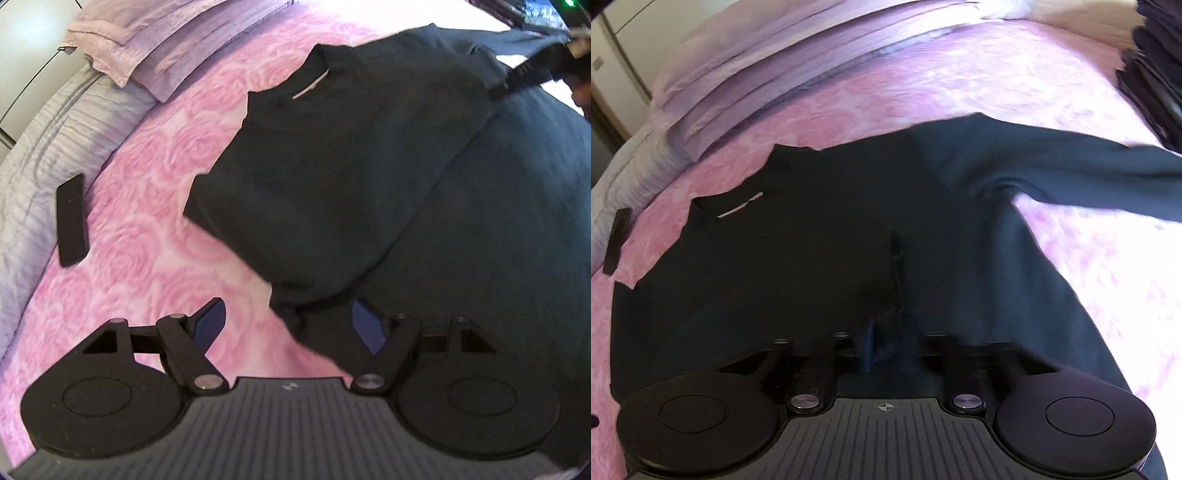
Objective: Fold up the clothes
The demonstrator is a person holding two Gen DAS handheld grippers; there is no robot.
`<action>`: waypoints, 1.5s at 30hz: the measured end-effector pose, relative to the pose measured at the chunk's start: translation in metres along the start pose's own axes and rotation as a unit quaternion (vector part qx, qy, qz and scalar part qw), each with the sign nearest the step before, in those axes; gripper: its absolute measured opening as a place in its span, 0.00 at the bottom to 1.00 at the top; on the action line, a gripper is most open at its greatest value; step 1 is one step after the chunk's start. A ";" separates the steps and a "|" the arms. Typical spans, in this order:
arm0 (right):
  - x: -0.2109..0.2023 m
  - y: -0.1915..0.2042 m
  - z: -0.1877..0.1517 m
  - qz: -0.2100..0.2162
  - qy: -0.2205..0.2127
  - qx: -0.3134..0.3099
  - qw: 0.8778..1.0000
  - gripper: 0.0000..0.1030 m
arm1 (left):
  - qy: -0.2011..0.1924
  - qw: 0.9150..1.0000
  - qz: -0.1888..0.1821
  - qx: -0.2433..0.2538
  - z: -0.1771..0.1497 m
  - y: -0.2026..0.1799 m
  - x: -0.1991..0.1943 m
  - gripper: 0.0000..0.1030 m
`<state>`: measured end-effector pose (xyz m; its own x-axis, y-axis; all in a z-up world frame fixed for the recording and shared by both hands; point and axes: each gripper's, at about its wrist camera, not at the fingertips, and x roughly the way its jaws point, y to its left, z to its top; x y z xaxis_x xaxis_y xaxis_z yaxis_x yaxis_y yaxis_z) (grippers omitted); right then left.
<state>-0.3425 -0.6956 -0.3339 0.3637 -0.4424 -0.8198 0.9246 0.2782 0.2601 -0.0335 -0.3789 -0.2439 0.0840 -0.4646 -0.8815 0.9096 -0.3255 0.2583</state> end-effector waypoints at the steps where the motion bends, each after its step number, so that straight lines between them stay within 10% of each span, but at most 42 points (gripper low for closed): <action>1: -0.003 -0.003 -0.001 -0.009 -0.002 0.008 1.000 0.69 | -0.003 1.000 -0.005 -0.008 0.002 0.006 0.004 0.70; 10: 0.004 0.003 0.001 0.021 -0.006 -0.018 1.000 0.69 | -0.016 0.991 0.005 -0.133 0.025 0.096 0.065 0.63; 17: 0.007 0.016 -0.015 -0.007 0.000 -0.067 0.998 0.69 | 0.018 0.991 0.034 -0.131 0.034 0.123 0.135 0.70; 22: -0.023 0.030 -0.023 -0.015 -0.051 -0.090 0.995 0.69 | -0.004 0.990 0.046 -0.136 0.032 0.128 0.099 0.61; 26: -0.034 0.057 -0.027 0.050 -0.071 -0.117 0.989 0.69 | -0.054 0.986 -0.018 -0.155 0.033 0.119 0.072 0.62; 31: -0.001 0.083 -0.040 0.124 -0.007 -0.159 0.979 0.69 | -0.039 0.993 -0.018 -0.111 0.041 0.106 0.108 0.59; 38: 0.002 0.072 -0.054 0.102 0.027 -0.174 0.979 0.69 | -0.034 0.994 0.018 -0.102 0.026 0.127 0.098 0.58; 45: 0.002 0.069 -0.054 0.095 0.033 -0.148 0.984 0.69 | -0.017 0.995 -0.060 -0.084 -0.008 0.068 0.056 0.58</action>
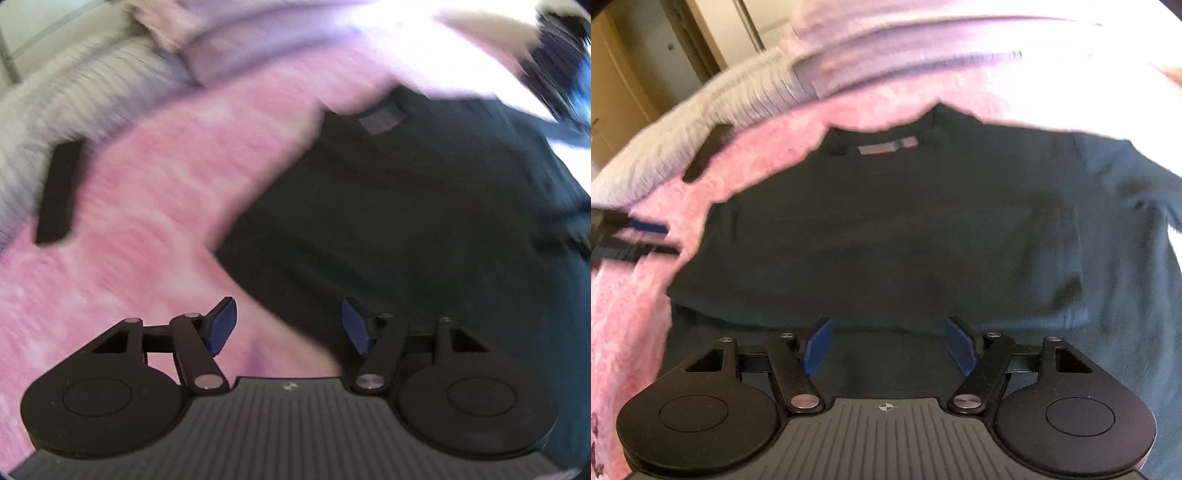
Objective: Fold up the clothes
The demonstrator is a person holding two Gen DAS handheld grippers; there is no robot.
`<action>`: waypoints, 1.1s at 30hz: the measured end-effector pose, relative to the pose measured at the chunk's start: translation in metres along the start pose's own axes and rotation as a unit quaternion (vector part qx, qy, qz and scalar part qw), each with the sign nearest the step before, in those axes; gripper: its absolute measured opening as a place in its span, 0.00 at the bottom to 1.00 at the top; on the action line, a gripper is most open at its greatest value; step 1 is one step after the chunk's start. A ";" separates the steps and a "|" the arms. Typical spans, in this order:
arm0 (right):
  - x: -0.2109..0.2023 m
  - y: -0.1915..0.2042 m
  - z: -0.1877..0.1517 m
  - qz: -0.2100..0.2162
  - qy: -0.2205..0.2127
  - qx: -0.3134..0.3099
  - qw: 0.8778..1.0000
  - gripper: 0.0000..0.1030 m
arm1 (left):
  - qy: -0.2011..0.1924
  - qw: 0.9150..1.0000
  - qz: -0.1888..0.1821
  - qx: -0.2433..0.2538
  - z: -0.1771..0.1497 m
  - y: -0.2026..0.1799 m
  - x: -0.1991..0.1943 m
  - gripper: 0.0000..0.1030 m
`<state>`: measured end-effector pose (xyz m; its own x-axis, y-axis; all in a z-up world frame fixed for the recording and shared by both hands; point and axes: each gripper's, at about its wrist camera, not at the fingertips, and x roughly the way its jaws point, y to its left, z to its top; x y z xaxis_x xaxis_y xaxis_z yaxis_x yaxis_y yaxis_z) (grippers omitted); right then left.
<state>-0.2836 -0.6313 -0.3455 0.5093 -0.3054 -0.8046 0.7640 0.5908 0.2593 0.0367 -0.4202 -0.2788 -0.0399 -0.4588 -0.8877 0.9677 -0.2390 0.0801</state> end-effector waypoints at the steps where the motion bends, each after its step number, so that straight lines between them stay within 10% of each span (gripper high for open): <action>1: 0.002 -0.003 -0.001 -0.004 0.006 0.009 1.000 0.69 | 0.012 1.000 0.007 0.008 -0.009 -0.005 0.006 0.57; 12: -0.093 -0.075 0.000 -0.093 -0.040 0.146 0.984 0.69 | 0.025 0.999 0.047 0.002 -0.002 -0.019 -0.037 0.56; 22: -0.187 -0.281 0.003 -0.185 -0.134 0.354 0.907 0.69 | 0.027 0.998 0.048 0.034 0.063 -0.113 -0.047 0.60; 33: -0.193 -0.474 -0.025 -0.169 -0.170 0.463 0.853 0.69 | 0.064 0.993 0.017 0.099 0.164 -0.267 0.019 0.61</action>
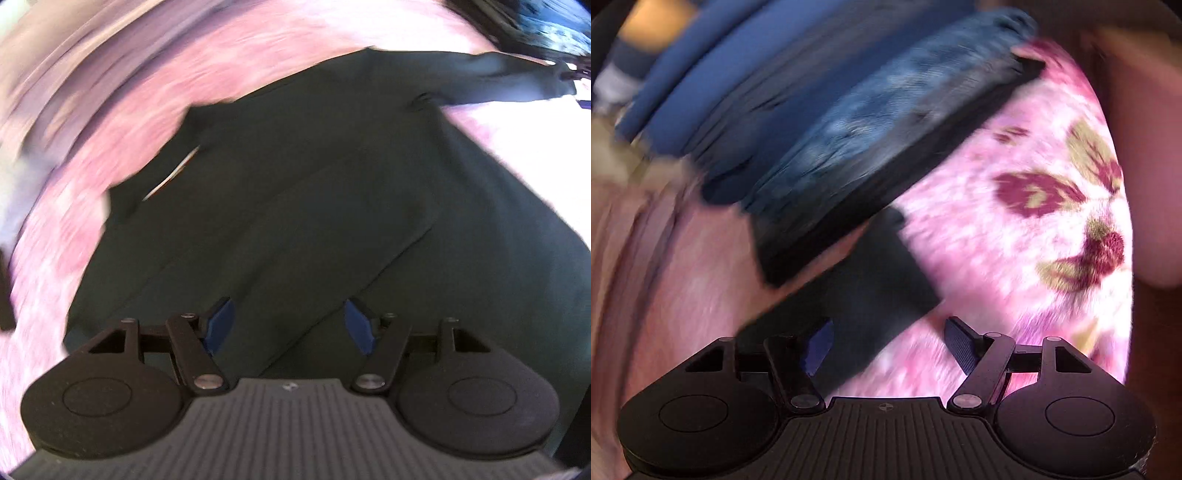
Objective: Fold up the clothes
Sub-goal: 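Grasp the other sleeve with the right gripper and fold it across the body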
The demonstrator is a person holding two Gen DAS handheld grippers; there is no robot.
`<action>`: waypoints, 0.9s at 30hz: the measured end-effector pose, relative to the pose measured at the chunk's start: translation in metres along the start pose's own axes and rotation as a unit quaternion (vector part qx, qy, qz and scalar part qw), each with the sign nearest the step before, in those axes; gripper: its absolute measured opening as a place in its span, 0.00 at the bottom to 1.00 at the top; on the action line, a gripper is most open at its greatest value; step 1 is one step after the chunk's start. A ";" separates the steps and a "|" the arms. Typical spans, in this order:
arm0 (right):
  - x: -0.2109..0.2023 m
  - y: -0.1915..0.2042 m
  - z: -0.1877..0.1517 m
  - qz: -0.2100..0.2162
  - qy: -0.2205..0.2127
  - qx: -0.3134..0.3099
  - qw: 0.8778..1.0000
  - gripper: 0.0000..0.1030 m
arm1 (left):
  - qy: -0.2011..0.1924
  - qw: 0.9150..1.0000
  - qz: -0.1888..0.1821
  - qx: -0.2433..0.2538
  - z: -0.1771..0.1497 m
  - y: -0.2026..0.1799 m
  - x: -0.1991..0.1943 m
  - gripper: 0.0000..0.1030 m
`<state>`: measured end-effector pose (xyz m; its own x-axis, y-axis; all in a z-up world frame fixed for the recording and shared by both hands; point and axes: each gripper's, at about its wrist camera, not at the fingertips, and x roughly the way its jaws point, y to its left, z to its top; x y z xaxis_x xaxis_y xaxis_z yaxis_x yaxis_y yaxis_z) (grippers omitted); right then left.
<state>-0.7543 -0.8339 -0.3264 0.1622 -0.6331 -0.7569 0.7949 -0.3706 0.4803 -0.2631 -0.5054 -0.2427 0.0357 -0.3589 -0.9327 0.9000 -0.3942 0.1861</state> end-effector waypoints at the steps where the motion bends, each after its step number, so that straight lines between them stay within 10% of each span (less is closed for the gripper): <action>1: 0.003 -0.006 0.003 0.011 -0.003 0.008 1.000 0.69 | -0.002 1.000 -0.001 0.009 0.011 -0.007 0.002 0.61; 5: 0.002 -0.018 0.008 0.039 -0.012 0.028 0.999 0.59 | -0.010 0.999 -0.002 0.033 0.047 -0.024 0.005 0.61; 7: -0.001 -0.026 0.010 0.047 -0.007 0.052 0.997 0.11 | -0.014 0.999 0.001 0.039 0.057 -0.025 0.004 0.61; 13: -0.017 0.000 0.023 0.053 0.005 -0.004 0.999 0.05 | -0.028 0.999 0.010 0.032 0.056 -0.017 -0.009 0.61; 17: -0.049 0.102 0.019 0.101 -0.027 -0.157 0.982 0.05 | -0.034 0.999 0.019 0.007 0.032 0.000 -0.024 0.61; 20: -0.079 0.201 -0.017 0.197 -0.039 -0.271 0.941 0.05 | -0.036 0.999 0.028 -0.023 0.001 0.021 -0.036 0.61; 27: -0.149 0.385 -0.230 0.414 0.022 -0.448 0.792 0.05 | -0.019 0.993 0.060 -0.097 -0.098 0.090 -0.071 0.61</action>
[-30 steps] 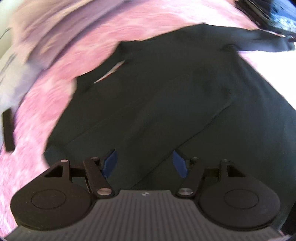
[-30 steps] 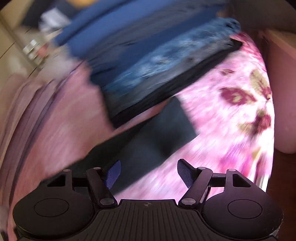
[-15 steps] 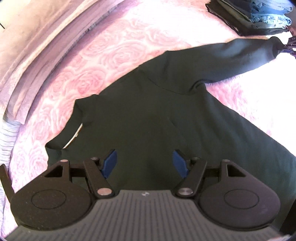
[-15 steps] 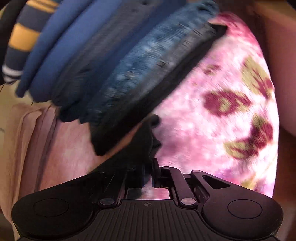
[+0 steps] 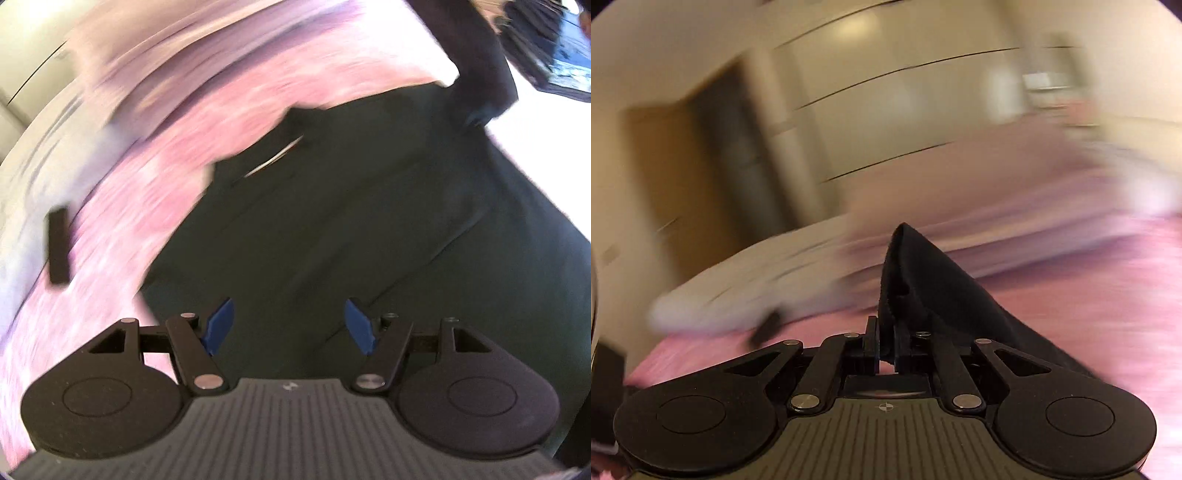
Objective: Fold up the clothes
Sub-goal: 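Grasp the other sleeve with the right gripper and fold it across the body, then grasp the sweater side edge with the left gripper and fold it inward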
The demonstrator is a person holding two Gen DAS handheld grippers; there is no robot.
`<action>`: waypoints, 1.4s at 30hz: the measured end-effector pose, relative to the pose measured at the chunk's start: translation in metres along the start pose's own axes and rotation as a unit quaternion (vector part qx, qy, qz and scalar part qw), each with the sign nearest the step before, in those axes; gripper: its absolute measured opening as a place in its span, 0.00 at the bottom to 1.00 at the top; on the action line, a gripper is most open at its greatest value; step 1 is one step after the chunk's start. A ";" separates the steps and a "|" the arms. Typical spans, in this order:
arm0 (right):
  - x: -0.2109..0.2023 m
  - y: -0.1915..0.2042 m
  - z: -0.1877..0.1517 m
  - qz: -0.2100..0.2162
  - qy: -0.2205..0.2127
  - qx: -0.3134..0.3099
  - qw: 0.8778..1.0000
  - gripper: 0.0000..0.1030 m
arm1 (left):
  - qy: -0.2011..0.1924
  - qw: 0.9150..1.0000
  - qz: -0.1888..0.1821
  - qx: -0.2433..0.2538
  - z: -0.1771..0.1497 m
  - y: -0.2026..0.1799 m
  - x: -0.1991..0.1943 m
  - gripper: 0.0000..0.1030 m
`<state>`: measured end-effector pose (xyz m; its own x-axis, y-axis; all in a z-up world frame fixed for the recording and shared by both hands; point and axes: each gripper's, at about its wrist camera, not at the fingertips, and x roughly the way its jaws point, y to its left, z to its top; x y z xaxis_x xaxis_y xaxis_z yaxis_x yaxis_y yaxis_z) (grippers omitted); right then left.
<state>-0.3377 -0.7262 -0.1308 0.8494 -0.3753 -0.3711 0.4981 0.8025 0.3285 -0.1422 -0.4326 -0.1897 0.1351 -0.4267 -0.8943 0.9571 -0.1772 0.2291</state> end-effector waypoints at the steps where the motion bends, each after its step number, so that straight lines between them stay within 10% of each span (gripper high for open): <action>1: 0.026 0.026 -0.013 0.028 0.023 -0.024 0.999 0.06 | 0.006 1.000 0.006 -0.010 -0.013 0.013 -0.002 0.61; 6: 0.089 0.100 -0.084 0.039 0.138 -0.092 0.985 0.51 | 0.016 0.998 0.022 -0.050 -0.069 0.069 -0.009 0.61; 16: 0.017 0.025 -0.120 -0.114 0.246 -0.050 0.961 0.51 | -0.056 0.996 -0.025 0.059 -0.041 0.043 0.036 0.61; 27: 0.005 -0.103 -0.108 -0.245 0.267 -0.071 0.929 0.51 | -0.069 0.924 0.003 0.375 0.000 -0.049 0.137 0.46; 29: 0.013 -0.115 -0.110 -0.235 0.269 -0.071 0.931 0.52 | -0.068 0.918 0.007 0.390 0.000 -0.049 0.140 0.23; 30: 0.017 -0.120 -0.110 -0.228 0.269 -0.069 0.933 0.53 | -0.067 0.918 0.013 0.392 0.002 -0.049 0.140 0.05; 38: 0.040 -0.149 -0.113 -0.223 0.263 -0.044 0.938 0.53 | -0.077 0.949 0.068 0.299 0.004 -0.010 0.085 0.03; 42: 0.030 -0.169 -0.120 -0.254 0.263 0.006 0.931 0.53 | -0.032 0.947 0.038 0.317 -0.020 -0.022 0.099 0.03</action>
<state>-0.4174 -0.8173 -0.3020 0.3019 -0.4231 -0.8543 0.8168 0.5769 0.0029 -0.1446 -0.4530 -0.2916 0.1624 -0.5087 -0.8455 0.5963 -0.6321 0.4948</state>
